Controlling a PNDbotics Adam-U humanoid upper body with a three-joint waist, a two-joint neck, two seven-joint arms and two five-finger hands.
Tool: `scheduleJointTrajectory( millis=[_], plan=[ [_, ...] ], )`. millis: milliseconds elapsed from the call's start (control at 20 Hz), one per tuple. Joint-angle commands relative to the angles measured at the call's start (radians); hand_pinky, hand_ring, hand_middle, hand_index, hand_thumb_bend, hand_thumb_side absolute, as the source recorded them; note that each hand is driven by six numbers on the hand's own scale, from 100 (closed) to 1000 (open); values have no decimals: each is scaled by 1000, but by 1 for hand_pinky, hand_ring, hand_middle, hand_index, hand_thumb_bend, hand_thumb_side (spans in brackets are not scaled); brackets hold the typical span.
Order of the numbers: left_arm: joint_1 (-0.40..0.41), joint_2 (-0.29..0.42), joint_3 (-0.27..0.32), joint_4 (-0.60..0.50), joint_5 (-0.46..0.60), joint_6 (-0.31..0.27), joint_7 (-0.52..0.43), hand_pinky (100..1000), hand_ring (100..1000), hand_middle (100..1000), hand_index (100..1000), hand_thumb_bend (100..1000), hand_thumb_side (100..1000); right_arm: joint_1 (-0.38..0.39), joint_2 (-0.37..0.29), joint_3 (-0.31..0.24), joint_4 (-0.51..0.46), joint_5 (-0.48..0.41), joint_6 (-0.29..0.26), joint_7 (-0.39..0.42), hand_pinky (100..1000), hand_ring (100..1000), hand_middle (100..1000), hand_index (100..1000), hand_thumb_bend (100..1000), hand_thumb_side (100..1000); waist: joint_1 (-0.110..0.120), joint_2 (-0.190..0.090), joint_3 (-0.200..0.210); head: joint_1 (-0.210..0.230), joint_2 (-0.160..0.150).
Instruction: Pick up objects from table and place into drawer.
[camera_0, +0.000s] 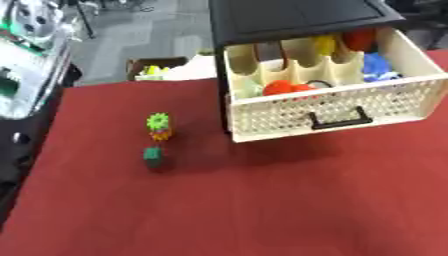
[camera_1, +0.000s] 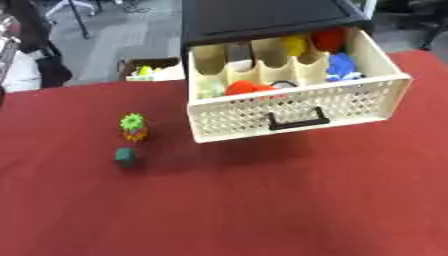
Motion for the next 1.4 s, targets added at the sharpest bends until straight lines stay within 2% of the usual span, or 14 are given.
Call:
scheduleJointTrajectory(
  millis=[50, 350, 450, 650, 850, 1050, 1250, 1400],
  plan=[
    [18, 33, 46, -105, 86, 37, 55, 490, 530, 515, 757, 100, 602, -1, -30, -15, -17, 6, -15, -3, 622, 700, 595, 772, 100, 1000, -13, -24, 8, -7, 12],
    [147, 50, 108, -275, 197, 78, 198, 505, 532, 522, 770, 100, 652, 22, -45, -20, -17, 34, -43, 0, 622, 705, 600, 780, 100, 1000, -34, -31, 32, -23, 27],
    [195, 58, 123, -294, 218, 58, 237, 510, 535, 525, 773, 100, 679, 32, -61, -24, -17, 57, -61, 4, 623, 708, 601, 781, 100, 1000, -41, -32, 37, -28, 31],
    [298, 64, 145, -300, 238, -21, 293, 525, 548, 540, 783, 100, 728, 59, -107, -34, -17, 127, -118, 9, 626, 708, 604, 782, 100, 1000, -53, -36, 47, -35, 39],
    [407, 50, 160, -300, 229, -111, 296, 579, 599, 596, 816, 100, 796, 87, -169, -46, -17, 243, -175, 15, 621, 701, 605, 782, 100, 1000, -65, -41, 55, -39, 45],
    [508, 19, 182, -300, 196, -164, 287, 592, 617, 612, 831, 100, 851, 118, -246, -52, -17, 392, -219, 34, 596, 684, 602, 772, 100, 1000, -76, -50, 62, -43, 49],
    [579, -21, 198, -300, 167, -173, 276, 594, 616, 610, 823, 100, 879, 142, -332, -55, -17, 535, -252, 42, 557, 666, 606, 769, 100, 1000, -84, -61, 62, -46, 53],
    [610, -69, 206, -300, 177, -149, 270, 594, 613, 607, 820, 100, 908, 151, -388, -45, -17, 639, -268, 105, 528, 637, 592, 752, 100, 1000, -90, -67, 63, -53, 54]
  ],
)
